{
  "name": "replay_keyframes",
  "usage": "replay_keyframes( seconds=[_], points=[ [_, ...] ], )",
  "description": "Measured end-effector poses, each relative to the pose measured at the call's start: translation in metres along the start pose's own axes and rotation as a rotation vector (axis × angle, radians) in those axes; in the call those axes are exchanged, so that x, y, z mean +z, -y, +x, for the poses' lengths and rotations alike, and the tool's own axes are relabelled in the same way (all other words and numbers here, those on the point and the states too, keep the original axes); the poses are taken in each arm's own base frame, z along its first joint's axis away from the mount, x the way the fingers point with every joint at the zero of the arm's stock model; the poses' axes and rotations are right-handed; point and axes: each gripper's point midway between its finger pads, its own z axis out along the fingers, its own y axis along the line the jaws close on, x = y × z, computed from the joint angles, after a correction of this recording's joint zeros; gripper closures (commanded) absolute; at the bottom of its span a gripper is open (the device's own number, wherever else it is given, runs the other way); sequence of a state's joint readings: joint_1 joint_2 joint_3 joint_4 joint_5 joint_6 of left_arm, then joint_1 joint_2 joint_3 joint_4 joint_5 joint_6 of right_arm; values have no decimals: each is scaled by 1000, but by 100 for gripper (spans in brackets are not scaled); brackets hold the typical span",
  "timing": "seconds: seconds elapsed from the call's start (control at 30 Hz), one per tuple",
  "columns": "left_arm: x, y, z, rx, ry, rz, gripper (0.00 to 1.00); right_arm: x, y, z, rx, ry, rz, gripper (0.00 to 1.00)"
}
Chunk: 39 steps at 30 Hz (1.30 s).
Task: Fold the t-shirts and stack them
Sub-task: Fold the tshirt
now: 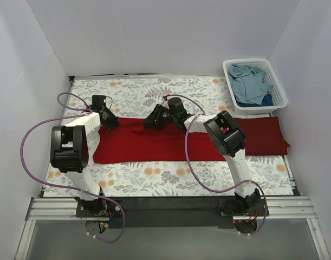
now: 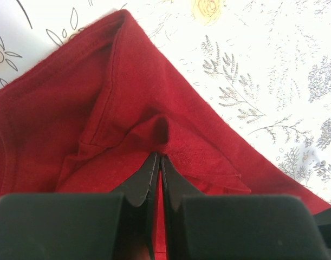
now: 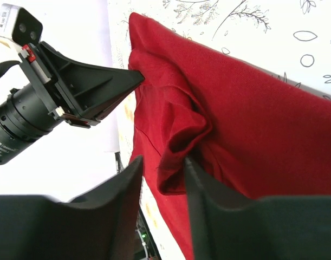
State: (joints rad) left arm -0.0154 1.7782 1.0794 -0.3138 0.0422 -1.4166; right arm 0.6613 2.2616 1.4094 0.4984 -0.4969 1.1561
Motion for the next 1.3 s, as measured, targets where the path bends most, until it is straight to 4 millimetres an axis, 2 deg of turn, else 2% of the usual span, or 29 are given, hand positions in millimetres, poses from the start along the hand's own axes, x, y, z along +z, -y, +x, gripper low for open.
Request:
replay_keyframes(
  seconds=[0.03, 0.07, 0.13, 0.17, 0.23, 0.67, 0.93, 1.2, 1.3],
  points=[
    [0, 1, -1, 0, 1, 1, 100, 0, 0, 0, -1, 0, 0, 66],
    [0, 1, -1, 0, 3, 3, 100, 0, 0, 0, -5, 0, 0, 76],
    [-2, 4, -4, 0, 6, 6, 100, 0, 0, 0, -10, 2, 0, 82],
    [-2, 5, -5, 0, 8, 8, 100, 0, 1, -1, -12, 4, 1, 90],
    [-4, 8, -8, 1, 14, 13, 100, 0, 1, -1, -23, 4, 1, 99],
    [-20, 33, -35, 9, 62, 50, 100, -5, 16, -14, -165, 20, 35, 99],
    [-23, 27, -33, 3, 48, 29, 100, -6, 14, -34, -341, 32, 82, 99],
    [-32, 30, -36, 3, 57, 39, 100, -7, 24, -34, -511, -3, 154, 98],
    [-36, 25, -36, -5, 58, 35, 100, -6, 25, -31, -562, -18, 161, 98]
  ],
)
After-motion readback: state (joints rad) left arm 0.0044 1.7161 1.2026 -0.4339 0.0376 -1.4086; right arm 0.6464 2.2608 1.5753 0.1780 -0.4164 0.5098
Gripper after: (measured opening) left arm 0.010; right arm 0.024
